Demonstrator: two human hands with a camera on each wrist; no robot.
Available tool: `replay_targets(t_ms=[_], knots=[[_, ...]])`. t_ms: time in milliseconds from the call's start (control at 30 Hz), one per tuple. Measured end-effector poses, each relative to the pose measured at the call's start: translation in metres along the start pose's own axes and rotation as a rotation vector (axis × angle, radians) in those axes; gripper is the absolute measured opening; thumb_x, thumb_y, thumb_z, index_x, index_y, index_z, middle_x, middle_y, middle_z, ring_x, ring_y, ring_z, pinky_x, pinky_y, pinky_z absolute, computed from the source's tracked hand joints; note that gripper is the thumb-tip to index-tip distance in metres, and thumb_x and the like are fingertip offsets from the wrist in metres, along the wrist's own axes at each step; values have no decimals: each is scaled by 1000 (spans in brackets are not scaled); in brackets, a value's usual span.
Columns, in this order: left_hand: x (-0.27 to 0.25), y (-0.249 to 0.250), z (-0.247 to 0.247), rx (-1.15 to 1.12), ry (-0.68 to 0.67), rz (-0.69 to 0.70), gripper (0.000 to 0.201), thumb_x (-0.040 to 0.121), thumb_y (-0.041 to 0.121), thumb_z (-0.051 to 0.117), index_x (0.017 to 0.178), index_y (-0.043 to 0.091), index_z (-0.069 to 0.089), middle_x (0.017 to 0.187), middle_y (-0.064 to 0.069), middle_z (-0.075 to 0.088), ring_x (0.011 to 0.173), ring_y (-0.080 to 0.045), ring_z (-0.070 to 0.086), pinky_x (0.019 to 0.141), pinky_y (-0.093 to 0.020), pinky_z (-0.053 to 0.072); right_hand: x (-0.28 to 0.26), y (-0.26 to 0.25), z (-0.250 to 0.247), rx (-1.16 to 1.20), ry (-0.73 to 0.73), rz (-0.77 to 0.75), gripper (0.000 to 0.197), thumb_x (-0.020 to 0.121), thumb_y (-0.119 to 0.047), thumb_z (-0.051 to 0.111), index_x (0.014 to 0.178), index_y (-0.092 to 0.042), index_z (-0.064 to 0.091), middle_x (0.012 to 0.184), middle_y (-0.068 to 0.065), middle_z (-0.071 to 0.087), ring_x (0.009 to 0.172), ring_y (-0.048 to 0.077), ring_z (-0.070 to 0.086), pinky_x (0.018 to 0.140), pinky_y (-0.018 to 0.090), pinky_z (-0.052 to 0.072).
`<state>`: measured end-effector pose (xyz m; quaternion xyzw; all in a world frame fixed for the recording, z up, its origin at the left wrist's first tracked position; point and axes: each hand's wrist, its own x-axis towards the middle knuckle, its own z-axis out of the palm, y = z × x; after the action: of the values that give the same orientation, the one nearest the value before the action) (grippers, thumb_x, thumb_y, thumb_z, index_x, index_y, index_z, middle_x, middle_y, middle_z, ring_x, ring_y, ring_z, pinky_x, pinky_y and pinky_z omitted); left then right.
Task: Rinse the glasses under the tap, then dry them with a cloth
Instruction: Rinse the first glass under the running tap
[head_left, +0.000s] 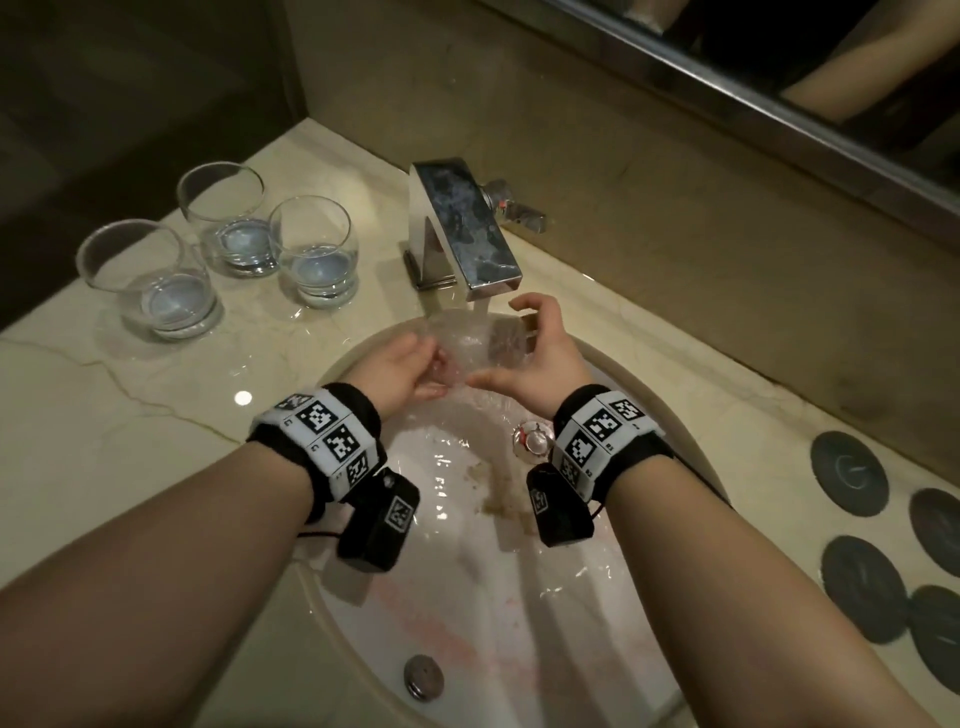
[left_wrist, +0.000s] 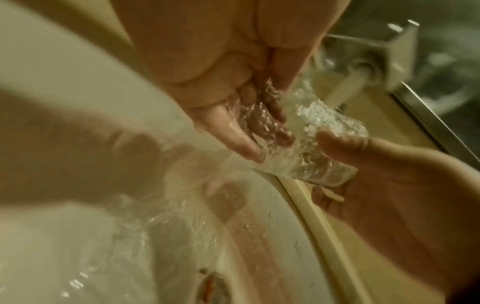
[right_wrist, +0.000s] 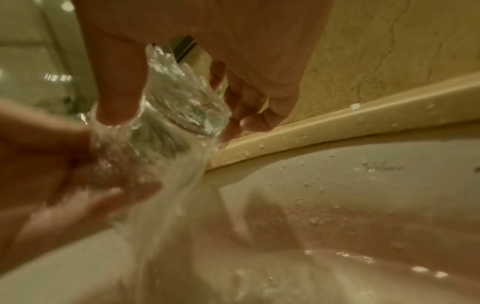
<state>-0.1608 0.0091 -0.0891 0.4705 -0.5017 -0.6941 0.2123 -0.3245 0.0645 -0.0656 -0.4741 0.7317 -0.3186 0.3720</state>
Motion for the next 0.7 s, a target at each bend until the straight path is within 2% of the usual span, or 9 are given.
replay_targets(t_ms=[67,100,200,233,300,367,467,600,700], knots=[[-1,-8,1,-337,60,-112,30,102,21,31,91,4,53,81,-16,61,62,-15,66,59,-23,56,2,-7,3,2,57,-5,78,58,-30,89,117,-25,39,114,-3,53,102,12,53,84,20,43],[-4,-10,2,-416,85,-137,30,102,21,32,94,2,53,80,-17,62,60,-15,67,58,-25,57,3,-10,6,-11,78,-14,76,57,-32,89,117,-24,42,117,-3,54,105,12,52,88,22,43],[-2,-16,2,-503,99,-139,31,102,23,33,98,2,55,86,-17,65,78,-22,68,80,-34,56,8,-19,14,-118,94,-36,81,58,-36,88,124,-15,48,120,-3,53,110,13,50,96,28,43],[-1,-18,2,-491,97,-146,32,102,24,32,101,2,55,87,-17,65,80,-22,67,86,-36,53,10,-22,15,-154,95,-44,81,58,-37,88,125,-14,49,119,-3,52,110,13,50,97,28,43],[2,-19,0,-423,95,-170,35,103,26,30,109,1,53,84,-14,65,70,-16,67,89,-38,51,12,-26,17,-232,98,-63,81,57,-41,88,124,-15,50,119,0,54,111,16,52,97,33,44],[4,-19,-1,-314,91,-199,35,103,27,30,120,2,49,83,-12,63,65,-14,65,80,-35,55,12,-30,18,-330,97,-74,81,54,-46,87,121,-17,51,117,1,56,110,19,53,96,38,46],[5,-16,1,-244,84,-263,33,102,27,34,128,9,44,92,-10,63,75,-18,64,59,-30,56,10,-36,14,-466,85,-93,82,55,-51,84,123,-21,50,119,2,54,112,22,50,96,40,45],[3,-15,4,-93,88,-287,37,99,29,43,132,12,43,119,-10,54,105,-23,59,72,-35,52,0,-44,7,-662,55,-110,82,65,-48,79,133,-24,40,128,3,46,120,24,42,100,38,40],[-2,-16,3,26,110,-249,39,97,31,46,133,15,43,107,-1,50,105,-19,55,76,-35,50,-10,-45,1,-762,5,-109,82,69,-43,77,136,-21,36,129,5,44,119,25,40,96,38,41]])
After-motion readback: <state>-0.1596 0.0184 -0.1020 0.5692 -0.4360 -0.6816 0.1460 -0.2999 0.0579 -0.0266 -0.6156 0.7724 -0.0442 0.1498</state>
